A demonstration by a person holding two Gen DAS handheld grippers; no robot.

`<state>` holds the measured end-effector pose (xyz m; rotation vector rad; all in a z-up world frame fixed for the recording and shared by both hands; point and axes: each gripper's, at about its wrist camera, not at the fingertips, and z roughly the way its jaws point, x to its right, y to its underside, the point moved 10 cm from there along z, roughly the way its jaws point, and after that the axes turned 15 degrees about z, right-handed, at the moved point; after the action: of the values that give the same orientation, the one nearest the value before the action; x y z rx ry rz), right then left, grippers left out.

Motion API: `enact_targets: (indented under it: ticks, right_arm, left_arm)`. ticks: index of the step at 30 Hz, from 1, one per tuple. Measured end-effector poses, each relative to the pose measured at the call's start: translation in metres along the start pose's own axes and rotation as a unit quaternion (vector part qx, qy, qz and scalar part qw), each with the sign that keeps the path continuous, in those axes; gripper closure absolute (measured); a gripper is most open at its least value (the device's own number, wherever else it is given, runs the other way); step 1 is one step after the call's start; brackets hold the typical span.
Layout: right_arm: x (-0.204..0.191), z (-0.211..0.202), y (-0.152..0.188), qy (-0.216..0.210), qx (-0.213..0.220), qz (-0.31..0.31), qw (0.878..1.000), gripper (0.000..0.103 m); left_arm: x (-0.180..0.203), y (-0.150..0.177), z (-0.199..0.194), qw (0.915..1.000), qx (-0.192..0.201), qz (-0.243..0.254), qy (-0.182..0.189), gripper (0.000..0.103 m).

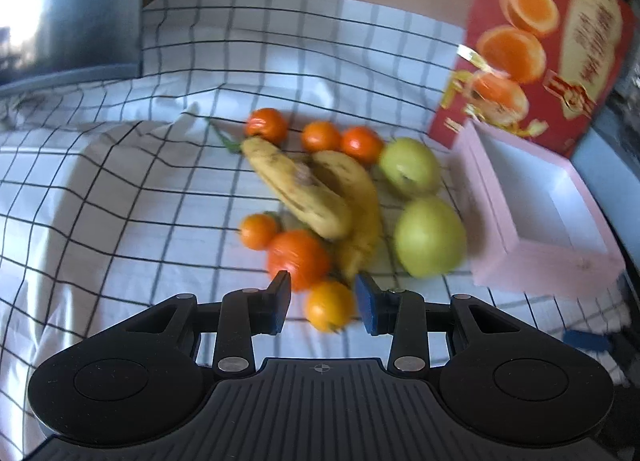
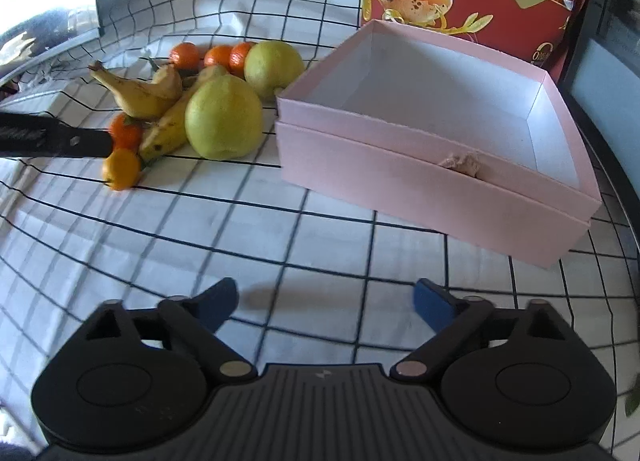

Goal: Organize fruits
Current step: 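Grasp the small orange with the right tool while the left tool reaches a leafy tangerine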

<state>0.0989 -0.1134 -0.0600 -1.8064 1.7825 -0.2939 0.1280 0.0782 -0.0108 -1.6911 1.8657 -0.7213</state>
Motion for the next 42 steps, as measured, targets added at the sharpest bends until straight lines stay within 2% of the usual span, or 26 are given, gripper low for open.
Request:
enact_targets:
  ticks: [4, 9, 12, 17, 19, 22, 27, 31, 33, 34, 40, 42]
  right_arm:
    - [-0.010, -0.022, -0.003, 0.000, 0.037, -0.010, 0.999, 0.009]
    - [-0.027, -0.039, -0.008, 0.009, 0.066, -0.049, 0.997, 0.009]
    - [-0.034, -0.040, -0.006, 0.008, 0.060, -0.062, 0.996, 0.009]
    - [-0.053, -0.037, -0.001, -0.010, 0.044, -0.081, 0.996, 0.009]
    - [-0.064, -0.033, 0.001, -0.020, 0.040, -0.091, 0.995, 0.009]
    - [-0.079, -0.027, 0.003, -0.035, 0.035, -0.102, 0.993, 0.011]
    - [-0.108, -0.020, -0.003, -0.058, 0.050, -0.136, 0.988, 0.028]
    - [-0.135, -0.007, -0.009, -0.082, 0.048, -0.154, 0.983, 0.040]
    - [-0.149, 0.000, -0.009, -0.093, 0.050, -0.167, 0.980, 0.043]
    - [-0.156, 0.004, -0.010, -0.093, 0.053, -0.176, 0.979, 0.043]
    - [-0.178, 0.030, -0.011, -0.077, 0.057, -0.213, 0.972, 0.052]
    - [-0.178, 0.034, -0.011, -0.073, 0.051, -0.210, 0.974, 0.064]
  left_arm:
    - [-0.018, -0.007, 0.014, 0.9998, -0.013, 0.002, 0.012, 0.063]
    - [-0.019, -0.013, 0.034, 0.9985, -0.027, 0.000, 0.047, 0.061]
    - [-0.017, -0.015, 0.041, 0.9982, -0.029, 0.020, 0.048, 0.055]
    - [-0.022, -0.009, 0.046, 0.9971, -0.048, 0.040, 0.045, 0.051]
    - [-0.025, -0.001, 0.050, 0.9959, -0.067, 0.032, 0.053, 0.056]
    - [-0.033, 0.001, 0.045, 0.9966, -0.053, -0.004, 0.063, 0.058]
    - [-0.053, 0.008, 0.009, 0.9977, -0.014, -0.034, 0.056, 0.060]
    - [-0.067, 0.029, -0.015, 0.9971, -0.014, -0.047, 0.058, 0.065]
    - [-0.071, 0.035, -0.027, 0.9959, -0.003, -0.058, 0.070, 0.086]
    - [-0.073, 0.037, -0.034, 0.9952, 0.003, -0.063, 0.075, 0.088]
    - [-0.076, 0.053, -0.051, 0.9967, -0.005, -0.033, 0.074, 0.086]
    - [-0.073, 0.052, -0.056, 0.9962, 0.004, -0.035, 0.080, 0.084]
